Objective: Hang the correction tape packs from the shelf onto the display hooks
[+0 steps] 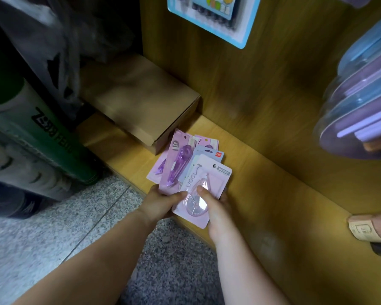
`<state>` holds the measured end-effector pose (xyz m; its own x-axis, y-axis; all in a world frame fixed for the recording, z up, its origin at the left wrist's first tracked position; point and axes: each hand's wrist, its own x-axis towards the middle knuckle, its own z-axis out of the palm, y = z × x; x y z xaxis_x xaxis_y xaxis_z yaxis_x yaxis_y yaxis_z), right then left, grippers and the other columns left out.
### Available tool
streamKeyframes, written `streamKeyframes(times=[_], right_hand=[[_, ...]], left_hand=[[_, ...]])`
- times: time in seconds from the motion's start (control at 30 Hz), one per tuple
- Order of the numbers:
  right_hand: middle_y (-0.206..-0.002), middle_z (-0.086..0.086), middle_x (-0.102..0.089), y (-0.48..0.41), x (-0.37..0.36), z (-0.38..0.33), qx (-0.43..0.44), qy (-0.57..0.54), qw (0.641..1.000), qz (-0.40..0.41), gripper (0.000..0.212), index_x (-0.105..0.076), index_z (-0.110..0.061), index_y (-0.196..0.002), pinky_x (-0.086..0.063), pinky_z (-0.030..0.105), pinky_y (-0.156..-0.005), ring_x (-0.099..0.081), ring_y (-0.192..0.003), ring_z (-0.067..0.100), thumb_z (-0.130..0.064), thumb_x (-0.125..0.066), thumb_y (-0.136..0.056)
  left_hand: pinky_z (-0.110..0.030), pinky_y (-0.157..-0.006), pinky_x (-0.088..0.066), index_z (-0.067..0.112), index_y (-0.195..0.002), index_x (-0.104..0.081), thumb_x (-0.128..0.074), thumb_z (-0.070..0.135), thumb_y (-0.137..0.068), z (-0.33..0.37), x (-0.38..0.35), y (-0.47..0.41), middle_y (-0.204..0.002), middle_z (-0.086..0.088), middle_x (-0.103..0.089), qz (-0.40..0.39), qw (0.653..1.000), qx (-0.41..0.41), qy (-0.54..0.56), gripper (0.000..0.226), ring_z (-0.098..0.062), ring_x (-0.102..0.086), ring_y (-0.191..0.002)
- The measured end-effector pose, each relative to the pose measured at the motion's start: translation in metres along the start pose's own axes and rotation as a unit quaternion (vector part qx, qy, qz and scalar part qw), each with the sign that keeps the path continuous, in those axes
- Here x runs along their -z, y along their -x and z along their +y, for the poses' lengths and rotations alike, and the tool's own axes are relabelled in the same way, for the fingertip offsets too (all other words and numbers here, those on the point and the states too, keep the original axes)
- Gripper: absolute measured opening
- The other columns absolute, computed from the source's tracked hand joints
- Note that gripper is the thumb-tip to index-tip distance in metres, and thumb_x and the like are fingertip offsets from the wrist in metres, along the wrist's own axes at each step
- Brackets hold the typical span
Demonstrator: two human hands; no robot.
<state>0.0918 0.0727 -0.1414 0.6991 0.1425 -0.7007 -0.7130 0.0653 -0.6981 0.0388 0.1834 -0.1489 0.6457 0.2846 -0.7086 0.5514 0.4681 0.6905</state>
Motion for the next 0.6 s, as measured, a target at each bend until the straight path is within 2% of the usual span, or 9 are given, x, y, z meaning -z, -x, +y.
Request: streamKeyframes(times=[0.1,0.13,0.2,0.23,0.3,0.37,0.4,0.53,0.6], right_hand=[[-0.109,0.009,-0.063,0.005,0.006,-0.001,-0.009,0.022,1.0,-0.012,0.048,-0.049,-0.016,-0.13,-0.051,0.021,-0.051,-0.062,-0.076,0.013,-0.008,-0.062,-0.084],[-0.109,0.008,-0.063,0.007,0.009,-0.002,-0.012,0.028,0.999,-0.013,0.048,-0.049,-0.017,-0.13,-0.05,0.022,-0.053,-0.062,-0.077,0.013,-0.009,-0.062,-0.084],[-0.109,0.008,-0.063,0.012,0.013,-0.005,-0.014,0.03,0.999,-0.02,0.046,-0.05,-0.016,-0.128,-0.049,0.024,-0.057,-0.062,-0.079,0.014,-0.01,-0.061,-0.084],[-0.108,0.007,-0.064,0.015,0.015,-0.007,-0.014,0.033,0.999,-0.029,0.044,-0.051,-0.016,-0.127,-0.049,0.026,-0.06,-0.062,-0.08,0.015,-0.01,-0.061,-0.085],[-0.104,0.005,-0.066,0.021,0.019,-0.012,-0.01,0.045,0.998,-0.046,0.04,-0.054,-0.015,-0.124,-0.051,0.028,-0.068,-0.063,-0.083,0.015,-0.01,-0.061,-0.085],[-0.105,0.005,-0.067,0.028,0.025,-0.014,-0.003,0.064,0.997,-0.051,0.038,-0.055,-0.015,-0.121,-0.05,0.029,-0.074,-0.063,-0.086,0.017,-0.008,-0.061,-0.084],[-0.11,0.008,-0.066,0.032,0.028,-0.014,0.001,0.067,0.996,-0.05,0.039,-0.054,-0.014,-0.121,-0.05,0.03,-0.077,-0.063,-0.09,0.02,-0.006,-0.061,-0.084],[-0.12,0.013,-0.063,0.045,0.039,-0.015,0.01,0.072,0.996,-0.06,0.042,-0.054,-0.01,-0.124,-0.049,0.033,-0.085,-0.061,-0.105,0.029,-0.004,-0.061,-0.083],[-0.116,0.014,-0.064,0.052,0.04,-0.018,0.018,0.078,0.994,-0.075,0.04,-0.054,-0.008,-0.123,-0.049,0.032,-0.084,-0.062,-0.1,0.028,-0.003,-0.059,-0.083]], left_hand=[[-0.027,-0.06,-0.052,0.01,-0.109,-0.051,-0.062,0.02,-0.085,0.0,0.001,0.005,-0.1,-0.012,-0.064,0.005,1.0,0.014,-0.009,0.028,-0.023,-0.061,-0.084],[-0.027,-0.062,-0.051,0.013,-0.106,-0.05,-0.06,0.024,-0.087,0.001,0.001,0.006,-0.097,-0.012,-0.063,0.005,1.0,0.016,-0.018,0.024,-0.024,-0.06,-0.083],[-0.027,-0.061,-0.05,0.016,-0.092,-0.05,-0.053,0.032,-0.09,0.003,0.002,0.01,-0.081,-0.007,-0.06,0.005,0.999,0.03,-0.027,0.016,-0.019,-0.06,-0.069],[-0.027,-0.059,-0.051,0.014,-0.091,-0.051,-0.049,0.036,-0.091,0.004,0.002,0.013,-0.074,-0.004,-0.059,0.003,0.999,0.04,-0.032,0.022,-0.015,-0.061,-0.059],[-0.025,-0.056,-0.05,0.007,-0.103,-0.054,-0.044,0.043,-0.092,0.005,0.003,0.015,-0.069,-0.003,-0.059,-0.008,0.997,0.053,-0.062,0.039,-0.012,-0.059,-0.048],[-0.024,-0.054,-0.048,0.001,-0.11,-0.054,-0.039,0.047,-0.092,0.006,0.003,0.021,-0.073,-0.006,-0.06,-0.013,0.992,0.07,-0.105,0.051,-0.016,-0.057,-0.055],[-0.023,-0.055,-0.047,0.002,-0.107,-0.055,-0.036,0.048,-0.093,0.005,0.004,0.025,-0.074,-0.008,-0.059,-0.011,0.989,0.077,-0.125,0.052,-0.019,-0.056,-0.058],[-0.024,-0.054,-0.041,0.009,-0.1,-0.05,-0.03,0.049,-0.094,0.006,0.006,0.042,-0.076,-0.006,-0.057,0.011,0.983,0.07,-0.171,0.045,-0.02,-0.054,-0.061],[-0.025,-0.057,-0.041,0.01,-0.101,-0.054,-0.032,0.047,-0.094,0.009,0.002,0.047,-0.078,-0.002,-0.059,-0.007,0.987,0.041,-0.155,0.044,-0.017,-0.055,-0.067]])
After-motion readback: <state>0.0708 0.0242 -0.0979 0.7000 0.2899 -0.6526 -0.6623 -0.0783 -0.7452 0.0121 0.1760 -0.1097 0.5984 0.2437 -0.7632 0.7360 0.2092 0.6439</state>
